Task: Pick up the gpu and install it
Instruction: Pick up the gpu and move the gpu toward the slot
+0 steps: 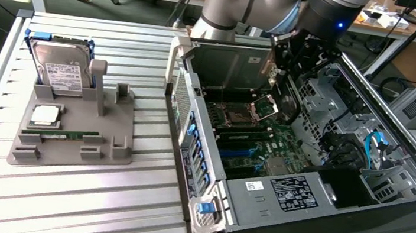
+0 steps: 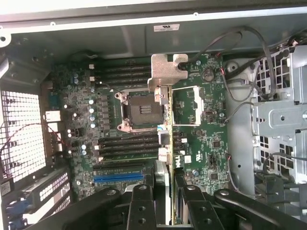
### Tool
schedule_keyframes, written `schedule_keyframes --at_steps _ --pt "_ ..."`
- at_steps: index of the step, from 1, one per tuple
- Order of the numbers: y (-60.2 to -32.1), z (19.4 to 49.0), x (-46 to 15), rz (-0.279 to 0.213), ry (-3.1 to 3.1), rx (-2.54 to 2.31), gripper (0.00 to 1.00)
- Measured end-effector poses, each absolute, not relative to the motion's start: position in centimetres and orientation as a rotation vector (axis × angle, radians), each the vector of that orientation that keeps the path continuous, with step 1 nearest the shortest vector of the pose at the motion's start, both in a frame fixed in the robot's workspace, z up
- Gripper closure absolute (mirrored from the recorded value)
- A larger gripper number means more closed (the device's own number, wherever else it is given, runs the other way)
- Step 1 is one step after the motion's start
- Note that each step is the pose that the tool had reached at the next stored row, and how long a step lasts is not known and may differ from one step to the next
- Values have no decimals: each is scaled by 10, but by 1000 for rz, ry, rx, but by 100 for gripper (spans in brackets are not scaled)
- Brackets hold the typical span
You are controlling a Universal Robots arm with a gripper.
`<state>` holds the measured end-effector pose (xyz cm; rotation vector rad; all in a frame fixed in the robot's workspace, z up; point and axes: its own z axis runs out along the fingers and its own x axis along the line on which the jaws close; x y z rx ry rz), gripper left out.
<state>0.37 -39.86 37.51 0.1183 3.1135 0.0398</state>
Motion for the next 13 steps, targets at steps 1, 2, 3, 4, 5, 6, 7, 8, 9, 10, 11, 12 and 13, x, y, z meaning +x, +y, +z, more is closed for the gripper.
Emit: schedule_keyframes --at_steps 1,2,3,4,5,6,7,8,9,10,11,12,13 --pt "-399 375 4 39 3113 118 73" --pt "-399 374 5 39 3113 118 73" --pt "-399 374 5 39 3113 118 73" --pt "-399 373 5 39 3113 118 73" --pt "-399 373 6 38 3113 118 73" --pt "-399 372 6 38 3113 118 73" --pt "-399 372 7 38 3113 118 73" --pt "-399 372 7 37 3113 118 73" --pt "-399 371 7 37 3113 118 73" --pt "-399 371 8 36 3113 118 73" --pt "-399 371 8 36 3113 118 73" --pt "-399 370 8 36 3113 119 73" --pt "-399 370 8 36 3113 119 73"
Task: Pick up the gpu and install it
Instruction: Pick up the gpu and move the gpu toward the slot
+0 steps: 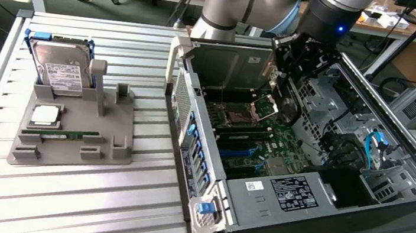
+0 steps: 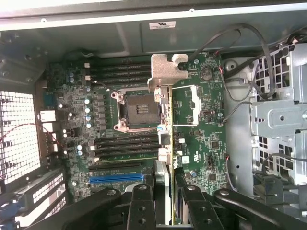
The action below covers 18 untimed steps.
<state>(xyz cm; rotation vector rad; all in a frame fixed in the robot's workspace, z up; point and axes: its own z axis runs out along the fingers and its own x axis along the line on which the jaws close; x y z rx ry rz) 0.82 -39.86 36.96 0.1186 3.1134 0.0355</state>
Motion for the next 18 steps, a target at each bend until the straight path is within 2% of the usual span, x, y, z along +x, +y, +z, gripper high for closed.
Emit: schedule_keyframes --at_steps 18 --pt "-399 365 8 34 3113 118 73"
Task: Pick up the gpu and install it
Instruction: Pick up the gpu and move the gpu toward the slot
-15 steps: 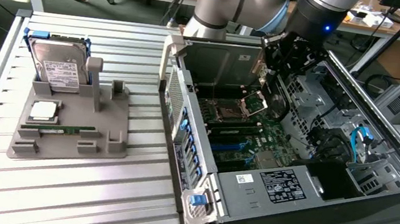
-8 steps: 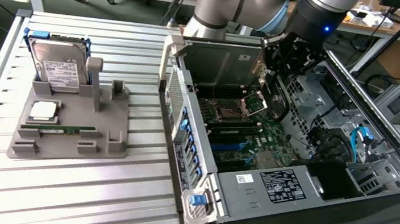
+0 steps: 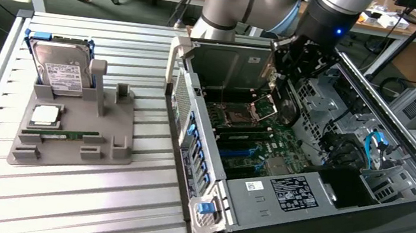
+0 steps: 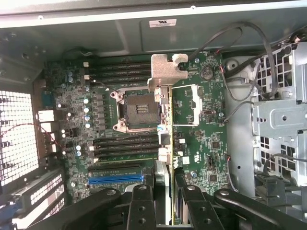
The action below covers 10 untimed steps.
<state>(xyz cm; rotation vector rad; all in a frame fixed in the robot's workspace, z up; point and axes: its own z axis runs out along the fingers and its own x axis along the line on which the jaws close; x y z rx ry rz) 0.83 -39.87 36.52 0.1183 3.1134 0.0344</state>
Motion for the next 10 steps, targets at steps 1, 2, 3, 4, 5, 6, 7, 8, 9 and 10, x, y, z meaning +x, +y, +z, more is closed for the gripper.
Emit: schedule_keyframes --at_steps 1,2,3,4,5,6,7,8,9,10 --pt "-399 365 8 34 3113 118 73" --pt "-399 365 8 34 3113 118 73" --pt "-399 365 8 34 3113 118 73" --pt "-399 364 8 35 3113 118 73" --pt "-399 364 8 34 3113 118 73" --pt "-399 364 8 34 3113 118 73" --pt "-399 364 8 34 3113 118 73" --pt "-399 364 8 34 3113 118 73" --pt "-399 363 8 34 3113 118 73" --pt "-399 363 8 34 3113 118 73"
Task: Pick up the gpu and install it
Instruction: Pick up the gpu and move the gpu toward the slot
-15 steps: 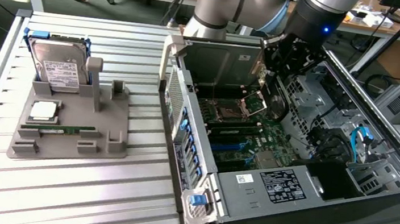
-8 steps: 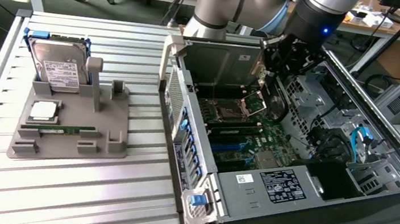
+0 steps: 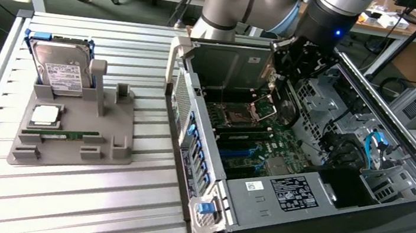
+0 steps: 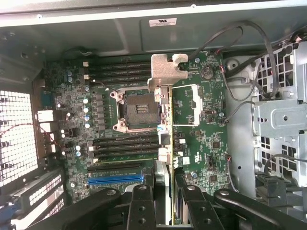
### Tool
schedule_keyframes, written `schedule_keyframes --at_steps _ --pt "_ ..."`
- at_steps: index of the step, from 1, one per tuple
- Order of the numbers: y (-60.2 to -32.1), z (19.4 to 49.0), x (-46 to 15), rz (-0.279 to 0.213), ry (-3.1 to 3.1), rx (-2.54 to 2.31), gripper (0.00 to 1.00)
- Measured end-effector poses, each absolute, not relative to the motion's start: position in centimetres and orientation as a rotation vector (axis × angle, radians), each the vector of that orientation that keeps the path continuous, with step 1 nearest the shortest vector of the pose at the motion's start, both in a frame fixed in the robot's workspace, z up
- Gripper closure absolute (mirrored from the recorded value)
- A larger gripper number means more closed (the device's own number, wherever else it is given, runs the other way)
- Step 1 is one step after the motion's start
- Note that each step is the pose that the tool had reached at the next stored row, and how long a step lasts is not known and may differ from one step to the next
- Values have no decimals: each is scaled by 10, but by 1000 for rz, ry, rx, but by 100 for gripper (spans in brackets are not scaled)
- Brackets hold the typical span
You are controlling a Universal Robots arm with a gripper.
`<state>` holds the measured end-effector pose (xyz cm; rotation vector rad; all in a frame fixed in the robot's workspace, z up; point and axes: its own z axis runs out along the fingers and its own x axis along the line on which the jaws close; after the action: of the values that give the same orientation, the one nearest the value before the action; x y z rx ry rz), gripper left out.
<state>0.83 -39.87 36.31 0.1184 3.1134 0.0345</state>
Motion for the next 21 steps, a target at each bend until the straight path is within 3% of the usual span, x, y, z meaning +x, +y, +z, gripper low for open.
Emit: schedule_keyframes --at_steps 21 --pt "-399 353 8 33 3113 118 73"
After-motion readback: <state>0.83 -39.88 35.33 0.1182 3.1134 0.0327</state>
